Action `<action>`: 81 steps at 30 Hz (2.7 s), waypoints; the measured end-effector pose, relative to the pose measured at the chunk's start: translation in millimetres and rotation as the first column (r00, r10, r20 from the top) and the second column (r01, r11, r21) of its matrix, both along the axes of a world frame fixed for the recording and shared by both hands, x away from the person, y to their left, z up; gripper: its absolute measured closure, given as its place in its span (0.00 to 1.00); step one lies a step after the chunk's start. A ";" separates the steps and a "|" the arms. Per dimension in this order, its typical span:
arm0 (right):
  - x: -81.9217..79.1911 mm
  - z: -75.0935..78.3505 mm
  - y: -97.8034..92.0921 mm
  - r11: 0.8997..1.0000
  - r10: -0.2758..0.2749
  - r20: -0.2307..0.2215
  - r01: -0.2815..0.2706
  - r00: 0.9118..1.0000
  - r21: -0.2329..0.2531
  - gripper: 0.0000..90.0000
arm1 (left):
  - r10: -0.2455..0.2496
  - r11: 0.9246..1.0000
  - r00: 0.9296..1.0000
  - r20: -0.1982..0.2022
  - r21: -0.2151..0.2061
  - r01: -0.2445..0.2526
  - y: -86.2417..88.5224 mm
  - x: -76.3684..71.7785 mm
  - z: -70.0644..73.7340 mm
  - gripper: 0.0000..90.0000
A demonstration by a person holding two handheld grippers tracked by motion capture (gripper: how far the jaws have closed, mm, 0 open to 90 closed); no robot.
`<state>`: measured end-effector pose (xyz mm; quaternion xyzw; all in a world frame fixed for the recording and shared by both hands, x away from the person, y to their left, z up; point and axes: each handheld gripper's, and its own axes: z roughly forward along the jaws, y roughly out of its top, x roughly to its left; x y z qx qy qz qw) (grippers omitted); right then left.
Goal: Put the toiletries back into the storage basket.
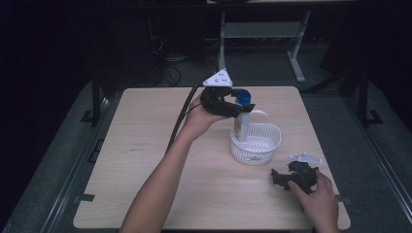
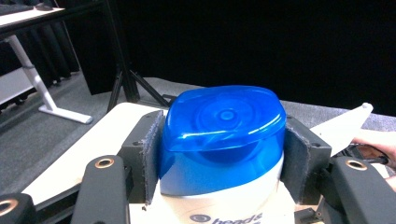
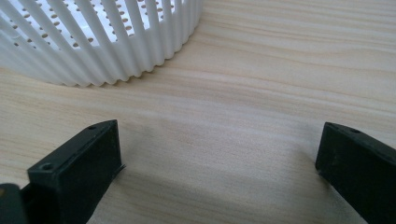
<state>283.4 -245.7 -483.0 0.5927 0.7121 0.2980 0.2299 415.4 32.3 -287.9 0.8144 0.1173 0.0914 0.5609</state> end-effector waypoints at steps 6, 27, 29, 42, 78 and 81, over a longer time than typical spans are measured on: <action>0.0 0.0 0.0 1.000 0.000 0.000 0.000 1.000 0.000 0.00 | -0.001 1.000 1.000 -0.005 -0.005 0.001 -3.1 0.8 -13.1 0.43; 0.0 -0.1 0.2 1.000 -0.002 -0.001 0.002 1.000 0.001 0.00 | 0.002 0.999 1.000 -0.016 0.055 -0.001 -8.0 3.3 -57.2 0.43; 0.1 -0.1 0.2 1.000 -0.002 -0.001 0.002 1.000 0.001 0.00 | 0.002 0.998 1.000 -0.018 0.059 -0.001 -8.8 3.2 -61.3 0.43; 0.2 -0.2 0.0 1.000 0.000 0.001 0.000 1.000 0.000 0.00 | 0.000 0.996 1.000 -0.025 0.092 0.003 -9.7 2.9 -78.4 0.43; 0.2 -0.2 0.0 1.000 0.000 0.001 0.000 1.000 -0.001 0.00 | -0.040 0.997 0.999 -0.002 0.060 0.040 -7.1 -5.7 -87.2 0.30; 0.3 -0.3 -0.2 1.000 0.002 0.002 -0.002 1.000 -0.004 0.00 | -0.051 0.997 0.999 0.000 0.065 0.051 -6.2 -7.0 -86.0 0.25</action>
